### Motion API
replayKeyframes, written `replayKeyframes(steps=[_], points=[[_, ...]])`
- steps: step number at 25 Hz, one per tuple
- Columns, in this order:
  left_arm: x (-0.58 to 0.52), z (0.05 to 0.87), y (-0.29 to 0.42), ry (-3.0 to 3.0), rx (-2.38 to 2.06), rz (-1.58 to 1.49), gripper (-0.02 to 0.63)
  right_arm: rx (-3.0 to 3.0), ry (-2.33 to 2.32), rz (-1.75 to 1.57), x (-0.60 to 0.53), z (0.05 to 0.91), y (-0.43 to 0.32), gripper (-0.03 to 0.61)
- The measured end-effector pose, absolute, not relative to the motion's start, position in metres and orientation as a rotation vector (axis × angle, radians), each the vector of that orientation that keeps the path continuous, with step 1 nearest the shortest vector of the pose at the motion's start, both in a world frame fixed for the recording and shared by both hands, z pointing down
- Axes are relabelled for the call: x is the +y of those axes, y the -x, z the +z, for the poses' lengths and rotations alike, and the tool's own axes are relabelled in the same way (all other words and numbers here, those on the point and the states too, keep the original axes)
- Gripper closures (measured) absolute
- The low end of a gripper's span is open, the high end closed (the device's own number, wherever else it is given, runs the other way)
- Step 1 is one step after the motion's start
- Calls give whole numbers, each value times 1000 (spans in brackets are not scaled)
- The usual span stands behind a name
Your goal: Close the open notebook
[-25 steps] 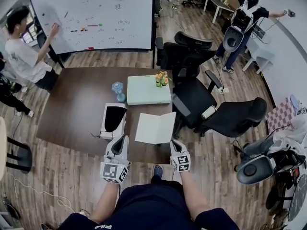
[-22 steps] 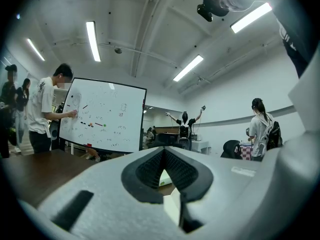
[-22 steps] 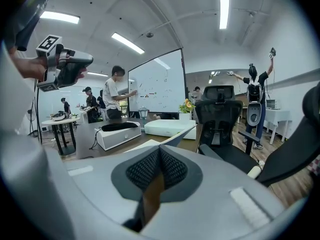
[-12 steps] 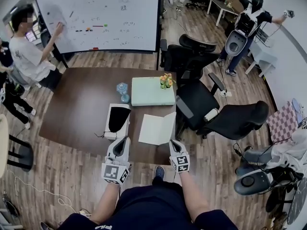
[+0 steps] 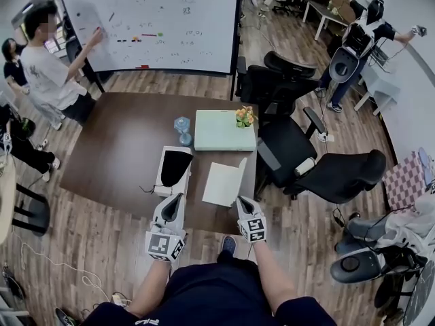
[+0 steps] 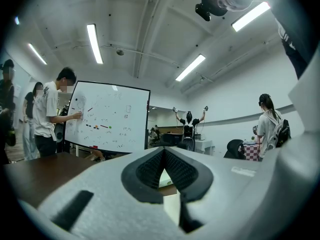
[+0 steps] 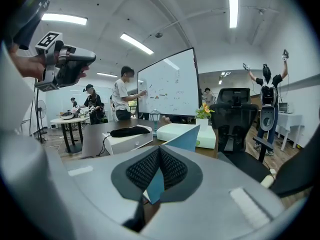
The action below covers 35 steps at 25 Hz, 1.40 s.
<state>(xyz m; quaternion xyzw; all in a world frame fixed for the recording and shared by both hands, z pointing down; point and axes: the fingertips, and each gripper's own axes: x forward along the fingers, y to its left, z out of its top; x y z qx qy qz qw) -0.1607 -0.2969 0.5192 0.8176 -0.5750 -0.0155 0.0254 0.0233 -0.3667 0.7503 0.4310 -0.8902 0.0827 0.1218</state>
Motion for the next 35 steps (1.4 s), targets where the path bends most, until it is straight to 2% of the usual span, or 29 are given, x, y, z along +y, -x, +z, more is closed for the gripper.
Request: replayKeyframes(steps=[16,24,35], points=[[-285,516,186,-2474,-1853,-43,620,-2587,-1095,318,-371,774,42,571],[-284,517,181,-2487,-1839,-48,620,-2594,-1138,289,-370,760,27,571],[-285,513,169,-2530,-1798,-72,620,-2629,-1345,179,-378,688,-15,571]])
